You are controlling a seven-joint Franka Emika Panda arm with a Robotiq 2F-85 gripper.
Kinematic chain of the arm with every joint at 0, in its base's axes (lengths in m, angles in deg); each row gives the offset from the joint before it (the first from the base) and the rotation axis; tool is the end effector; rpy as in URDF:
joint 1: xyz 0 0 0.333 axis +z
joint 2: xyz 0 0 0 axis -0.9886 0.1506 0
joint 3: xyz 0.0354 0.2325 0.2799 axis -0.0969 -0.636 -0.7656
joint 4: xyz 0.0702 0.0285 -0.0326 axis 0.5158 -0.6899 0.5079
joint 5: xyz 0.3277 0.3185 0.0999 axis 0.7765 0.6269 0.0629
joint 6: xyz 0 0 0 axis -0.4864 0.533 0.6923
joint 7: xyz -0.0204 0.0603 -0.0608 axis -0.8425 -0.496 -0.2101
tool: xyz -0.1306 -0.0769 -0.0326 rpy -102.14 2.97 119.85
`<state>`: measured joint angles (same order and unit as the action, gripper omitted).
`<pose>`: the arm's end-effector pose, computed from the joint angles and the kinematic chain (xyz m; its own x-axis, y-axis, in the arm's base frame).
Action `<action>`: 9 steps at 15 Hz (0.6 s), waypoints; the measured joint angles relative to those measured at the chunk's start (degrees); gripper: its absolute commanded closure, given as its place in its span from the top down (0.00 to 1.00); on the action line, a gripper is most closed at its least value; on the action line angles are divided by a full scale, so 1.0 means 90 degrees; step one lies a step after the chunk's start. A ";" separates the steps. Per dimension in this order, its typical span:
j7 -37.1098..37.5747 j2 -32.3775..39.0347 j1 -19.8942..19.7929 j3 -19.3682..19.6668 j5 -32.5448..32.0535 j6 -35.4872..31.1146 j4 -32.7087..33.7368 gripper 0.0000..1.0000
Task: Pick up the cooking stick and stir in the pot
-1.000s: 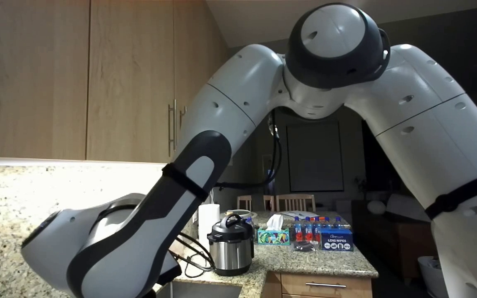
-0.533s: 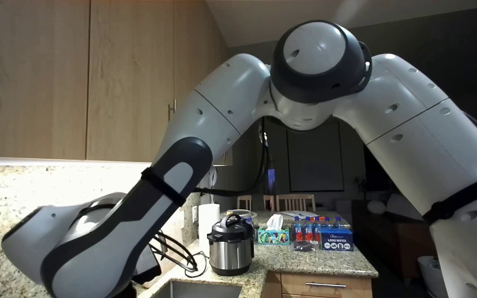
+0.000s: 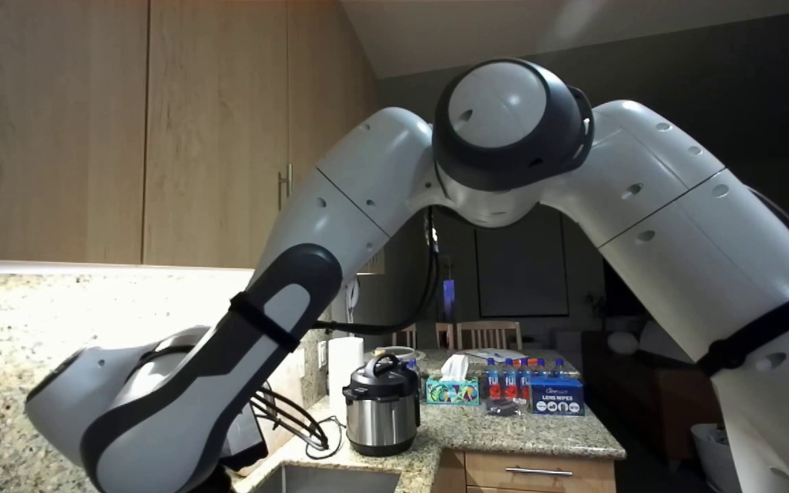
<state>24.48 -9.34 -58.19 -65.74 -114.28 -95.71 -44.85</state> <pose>0.5896 0.3378 0.1864 0.2826 0.7874 -0.5478 0.9571 -0.1937 0.2153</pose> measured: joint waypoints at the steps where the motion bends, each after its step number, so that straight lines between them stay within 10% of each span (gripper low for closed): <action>1: 0.0015 -0.0026 -0.0015 0.0009 0.0000 0.0000 -0.0067 0.09; 9: 0.0022 -0.0745 -0.0096 -0.0054 -0.0012 -0.0016 -0.1167 0.09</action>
<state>24.67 -16.05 -59.06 -66.22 -114.39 -95.85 -55.36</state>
